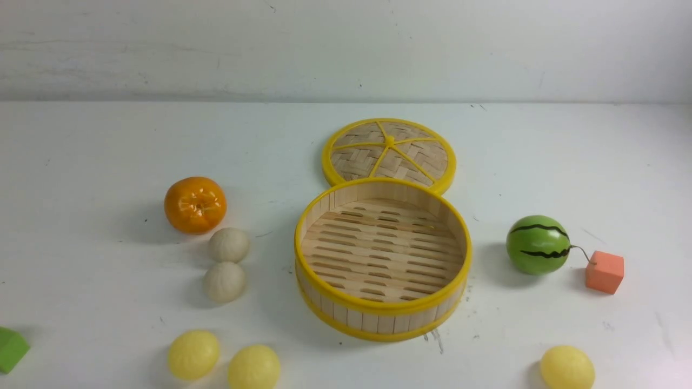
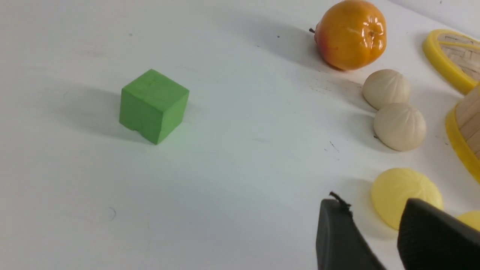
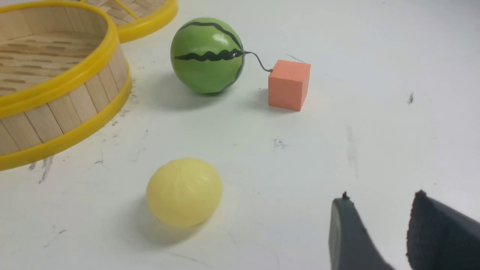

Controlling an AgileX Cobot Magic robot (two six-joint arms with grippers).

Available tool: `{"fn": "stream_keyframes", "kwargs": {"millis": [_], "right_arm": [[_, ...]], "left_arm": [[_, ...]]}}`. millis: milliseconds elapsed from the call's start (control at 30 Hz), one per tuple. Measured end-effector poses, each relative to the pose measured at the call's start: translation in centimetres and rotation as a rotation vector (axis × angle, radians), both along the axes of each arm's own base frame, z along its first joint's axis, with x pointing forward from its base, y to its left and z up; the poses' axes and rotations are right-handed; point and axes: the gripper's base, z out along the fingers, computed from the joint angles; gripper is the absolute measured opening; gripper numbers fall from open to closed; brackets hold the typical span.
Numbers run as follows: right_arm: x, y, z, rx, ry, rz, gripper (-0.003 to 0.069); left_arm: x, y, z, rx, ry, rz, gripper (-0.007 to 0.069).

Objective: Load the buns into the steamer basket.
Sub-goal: Use the left arm to grab a steamed stuffed bun

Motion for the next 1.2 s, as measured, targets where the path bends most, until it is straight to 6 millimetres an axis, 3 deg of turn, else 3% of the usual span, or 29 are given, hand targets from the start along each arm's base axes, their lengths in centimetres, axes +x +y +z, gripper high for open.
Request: {"fn": "stream_keyframes", "kwargs": {"millis": [267, 433, 600, 700, 800, 900, 1033, 1200], "right_arm": [[0.0, 0.0, 0.0, 0.000, 0.000, 0.000, 0.0241], [0.0, 0.0, 0.0, 0.000, 0.000, 0.000, 0.0241], [0.0, 0.0, 0.0, 0.000, 0.000, 0.000, 0.0241], [0.0, 0.0, 0.0, 0.000, 0.000, 0.000, 0.0241], [0.0, 0.0, 0.0, 0.000, 0.000, 0.000, 0.0241], [0.0, 0.0, 0.0, 0.000, 0.000, 0.000, 0.0241], [0.0, 0.0, 0.0, 0.000, 0.000, 0.000, 0.0241], [0.0, 0.0, 0.0, -0.001, 0.000, 0.000, 0.0241]], "left_arm": [[0.3, -0.4, 1.7, -0.568, -0.181, 0.056, 0.0238], [0.3, 0.0, 2.6, -0.712, -0.292, 0.087, 0.0238], [0.3, 0.1, 2.8, -0.705, -0.319, 0.092, 0.0233], [0.2, -0.1, 3.2, -0.706, -0.293, 0.073, 0.0176], [-0.6, -0.9, 6.5, -0.617, -0.271, -0.019, 0.0026], [-1.5, -1.7, 9.6, -0.469, -0.228, -0.112, -0.0013], [-0.8, -2.7, 11.7, -0.323, 0.015, -0.217, -0.0013], [2.8, -3.2, 12.1, -0.229, 0.470, -0.317, -0.0013]]}}
